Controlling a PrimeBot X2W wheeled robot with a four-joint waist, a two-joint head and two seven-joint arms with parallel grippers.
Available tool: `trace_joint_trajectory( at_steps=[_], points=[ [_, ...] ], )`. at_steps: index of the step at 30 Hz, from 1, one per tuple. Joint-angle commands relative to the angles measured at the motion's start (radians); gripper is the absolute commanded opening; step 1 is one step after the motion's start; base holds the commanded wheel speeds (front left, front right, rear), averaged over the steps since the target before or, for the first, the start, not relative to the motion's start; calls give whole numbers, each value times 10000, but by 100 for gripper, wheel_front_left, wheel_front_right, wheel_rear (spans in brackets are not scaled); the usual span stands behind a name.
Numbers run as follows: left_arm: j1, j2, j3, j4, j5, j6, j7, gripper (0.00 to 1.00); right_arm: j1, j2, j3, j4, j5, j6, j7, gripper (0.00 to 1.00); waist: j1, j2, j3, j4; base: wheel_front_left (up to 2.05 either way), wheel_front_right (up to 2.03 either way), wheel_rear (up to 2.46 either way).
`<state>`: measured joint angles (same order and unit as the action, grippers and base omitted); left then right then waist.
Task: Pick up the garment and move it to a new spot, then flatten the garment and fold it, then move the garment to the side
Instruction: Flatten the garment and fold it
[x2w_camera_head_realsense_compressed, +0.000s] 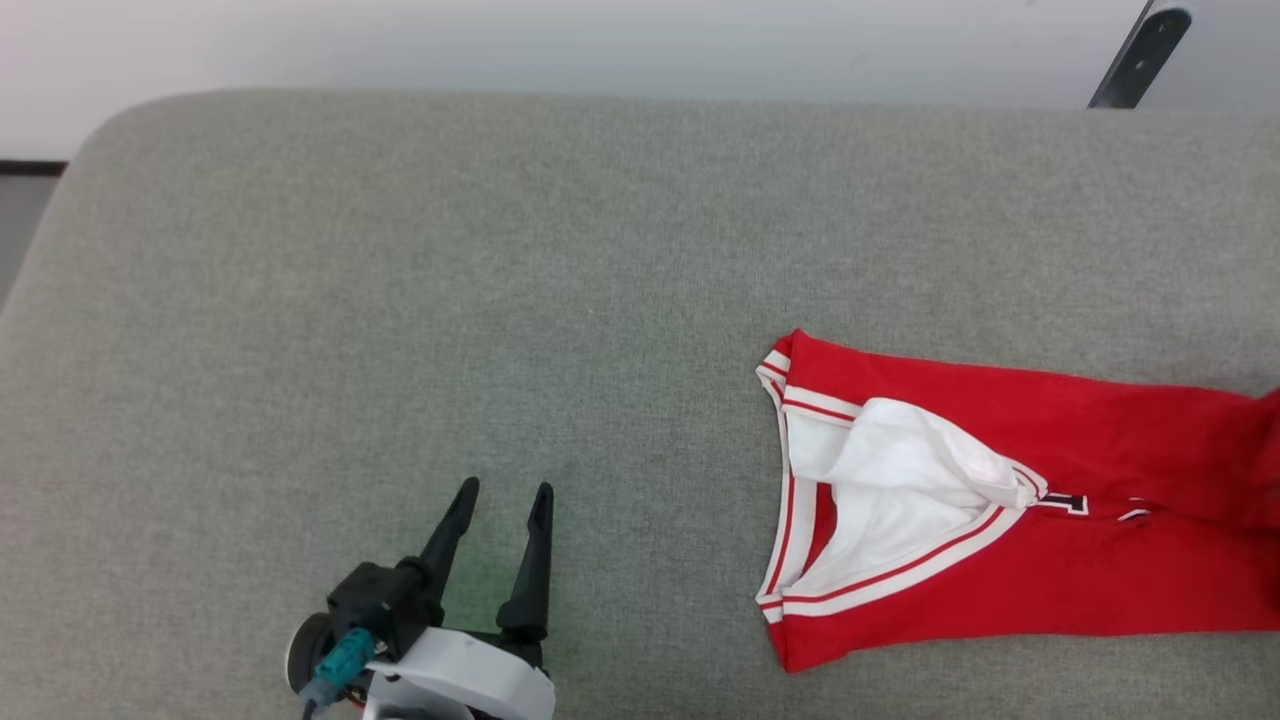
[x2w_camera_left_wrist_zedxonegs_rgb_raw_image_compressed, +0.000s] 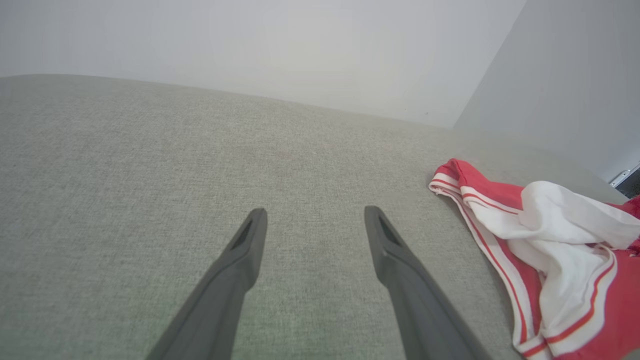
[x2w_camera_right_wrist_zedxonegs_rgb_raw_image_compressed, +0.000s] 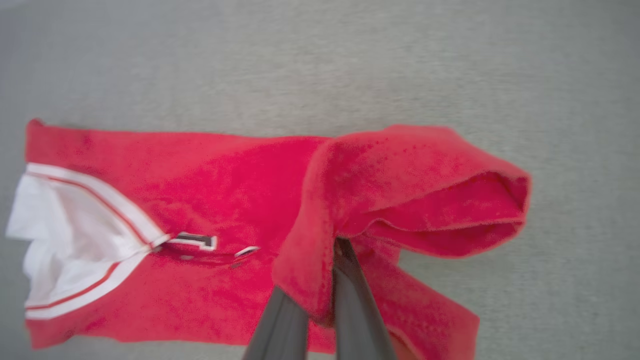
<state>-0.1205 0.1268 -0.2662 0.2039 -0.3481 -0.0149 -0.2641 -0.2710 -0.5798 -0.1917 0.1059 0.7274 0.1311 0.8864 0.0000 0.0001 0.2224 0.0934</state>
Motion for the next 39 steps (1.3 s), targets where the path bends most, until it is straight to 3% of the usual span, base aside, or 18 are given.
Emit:
trace_joint_trajectory(
  at_steps=[1,6,12,18,27,28,29,30,31,32,39],
  points=[
    [104,-65,45,12,-28,-57,6,100,127,191,550,-676,266,-8,186,0,0,-1,-297,17,0,0,0],
    [128,-183,-5,78,-30,-163,6,100,-109,645,1734,-1870,787,-8,611,0,0,-1,-401,383,0,0,0],
    [-5,-341,-71,154,-12,-247,6,100,-870,1297,2858,-2071,1058,-8,606,0,0,-1,-265,826,0,0,0],
    [-222,-485,-70,254,-5,-350,4,100,-1951,1954,4463,-1312,977,-8,505,0,0,-1,-36,1267,0,0,0],
    [-443,-662,-26,407,-12,-453,4,100,-2387,1719,6031,-72,1034,-8,41,0,0,-1,108,1645,0,0,0],
    [-426,-674,-9,418,-8,-455,6,100,-2420,1704,6081,-5,1056,-8,-49,3,0,-1,107,1640,0,0,0],
    [-397,-688,12,429,-3,-465,6,100,-2460,1692,6153,74,1045,-8,-153,17,0,-1,100,1627,0,0,0],
    [-365,-696,17,451,-9,-471,6,100,-2494,1683,6185,149,1042,-8,-277,41,0,-1,91,1606,0,0,0],
    [-349,-702,16,481,-8,-493,6,100,-2505,1689,6193,243,1030,-8,-398,87,0,-1,76,1583,0,0,0],
    [-355,-708,16,504,-4,-515,6,100,-2502,1732,6204,365,1073,-8,-485,100,0,-1,52,1555,0,0,0],
    [-320,-736,104,591,-75,-624,6,100,-2323,1967,5965,547,1583,-8,-856,100,0,-1,-236,1172,0,0,0]
  ],
)
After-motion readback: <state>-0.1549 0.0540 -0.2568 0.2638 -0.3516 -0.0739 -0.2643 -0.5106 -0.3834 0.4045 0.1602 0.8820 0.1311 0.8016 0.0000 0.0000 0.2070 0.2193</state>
